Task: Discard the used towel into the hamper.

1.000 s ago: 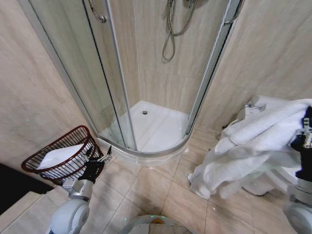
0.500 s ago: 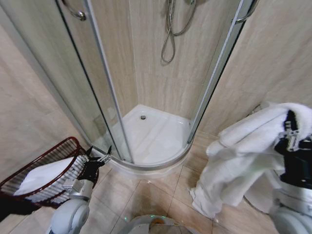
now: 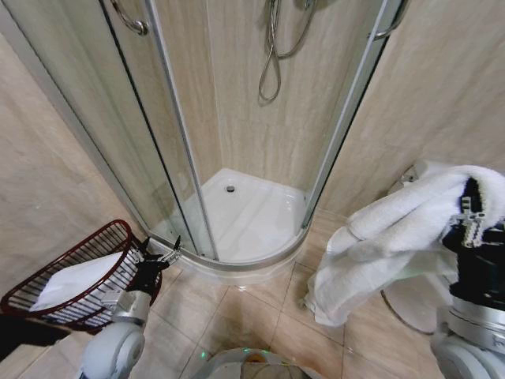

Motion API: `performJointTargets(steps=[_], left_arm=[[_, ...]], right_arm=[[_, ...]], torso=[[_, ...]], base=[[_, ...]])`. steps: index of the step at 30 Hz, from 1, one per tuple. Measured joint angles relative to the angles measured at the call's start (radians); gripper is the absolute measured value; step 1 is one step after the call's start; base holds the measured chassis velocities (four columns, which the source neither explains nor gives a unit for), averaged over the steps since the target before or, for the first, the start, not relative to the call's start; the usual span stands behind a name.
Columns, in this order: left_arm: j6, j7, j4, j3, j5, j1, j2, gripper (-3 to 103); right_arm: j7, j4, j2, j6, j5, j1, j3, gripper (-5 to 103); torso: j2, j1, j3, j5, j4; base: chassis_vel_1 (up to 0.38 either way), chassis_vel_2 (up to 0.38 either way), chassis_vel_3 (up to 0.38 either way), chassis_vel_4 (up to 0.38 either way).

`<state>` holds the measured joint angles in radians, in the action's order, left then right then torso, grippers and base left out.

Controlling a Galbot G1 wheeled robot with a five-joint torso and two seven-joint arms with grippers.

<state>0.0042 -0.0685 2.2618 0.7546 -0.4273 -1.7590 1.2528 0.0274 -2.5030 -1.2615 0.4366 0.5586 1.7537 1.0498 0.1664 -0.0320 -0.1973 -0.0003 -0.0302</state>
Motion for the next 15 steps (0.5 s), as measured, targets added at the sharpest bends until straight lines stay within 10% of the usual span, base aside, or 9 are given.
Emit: performJointTargets(steps=[15], left_arm=[[0.0,0.0,0.0,0.0,0.0,-0.001,0.0,100]], right_arm=[[-0.001,0.013,0.008,-0.001,0.001,-0.005,0.003,8]], torso=[[0.0,0.001,0.0,0.0001,-0.0002]], base=[[0.198,-0.188,-0.191,0.195]])
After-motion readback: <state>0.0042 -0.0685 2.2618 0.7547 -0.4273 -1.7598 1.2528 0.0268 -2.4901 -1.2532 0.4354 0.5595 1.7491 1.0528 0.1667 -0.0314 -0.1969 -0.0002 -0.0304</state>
